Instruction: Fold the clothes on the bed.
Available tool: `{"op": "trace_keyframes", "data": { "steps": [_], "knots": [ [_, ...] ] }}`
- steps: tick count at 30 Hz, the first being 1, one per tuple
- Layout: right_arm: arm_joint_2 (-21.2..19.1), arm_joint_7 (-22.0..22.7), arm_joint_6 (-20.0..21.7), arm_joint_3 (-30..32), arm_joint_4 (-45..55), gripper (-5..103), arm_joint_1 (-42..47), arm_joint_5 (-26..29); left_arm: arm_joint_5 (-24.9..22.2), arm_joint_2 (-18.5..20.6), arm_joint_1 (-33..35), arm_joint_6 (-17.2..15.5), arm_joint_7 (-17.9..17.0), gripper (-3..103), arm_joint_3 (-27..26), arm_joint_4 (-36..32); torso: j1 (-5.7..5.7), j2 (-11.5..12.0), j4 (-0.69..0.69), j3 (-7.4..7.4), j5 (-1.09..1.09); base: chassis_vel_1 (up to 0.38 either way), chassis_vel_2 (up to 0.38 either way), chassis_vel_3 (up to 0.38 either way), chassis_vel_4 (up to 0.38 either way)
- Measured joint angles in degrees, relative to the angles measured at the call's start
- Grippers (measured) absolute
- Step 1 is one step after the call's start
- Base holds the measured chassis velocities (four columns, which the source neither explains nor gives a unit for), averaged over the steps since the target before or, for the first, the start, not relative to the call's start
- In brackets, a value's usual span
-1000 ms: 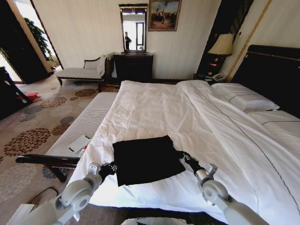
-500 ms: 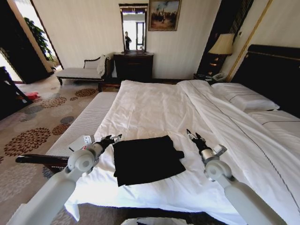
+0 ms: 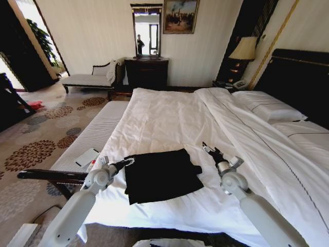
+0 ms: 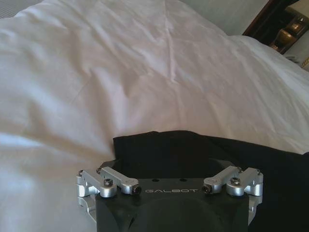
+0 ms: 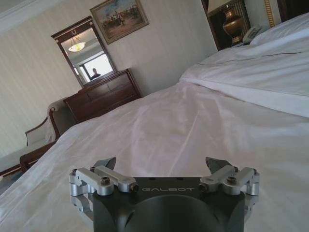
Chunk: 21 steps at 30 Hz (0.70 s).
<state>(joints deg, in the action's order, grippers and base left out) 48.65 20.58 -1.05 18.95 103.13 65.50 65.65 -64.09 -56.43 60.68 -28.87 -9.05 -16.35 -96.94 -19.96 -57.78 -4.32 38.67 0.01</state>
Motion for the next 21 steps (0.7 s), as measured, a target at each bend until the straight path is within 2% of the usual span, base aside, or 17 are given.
{"op": "trace_keyframes", "data": {
  "steps": [9,14,21],
  "knots": [
    [0.09,0.30,0.11,0.14,-0.34,100,0.47,0.09,0.78,-1.80,0.16,2.56,-1.18,100,-3.48,1.64,0.00,-0.01,0.01,0.00,0.00,0.000,0.000,0.000,0.000],
    [0.09,0.55,0.16,0.31,-0.26,100,0.66,0.07,0.48,-1.90,0.09,2.66,-1.27,100,-3.52,1.19,0.00,-0.01,0.00,0.00,0.00,0.000,0.000,0.000,0.000],
    [0.03,1.24,0.42,0.49,0.07,100,0.63,0.06,2.77,-3.70,0.60,2.62,-0.91,103,-1.92,1.71,0.00,-0.01,0.01,0.00,-0.01,0.000,0.000,0.000,0.000]
  ]
}}
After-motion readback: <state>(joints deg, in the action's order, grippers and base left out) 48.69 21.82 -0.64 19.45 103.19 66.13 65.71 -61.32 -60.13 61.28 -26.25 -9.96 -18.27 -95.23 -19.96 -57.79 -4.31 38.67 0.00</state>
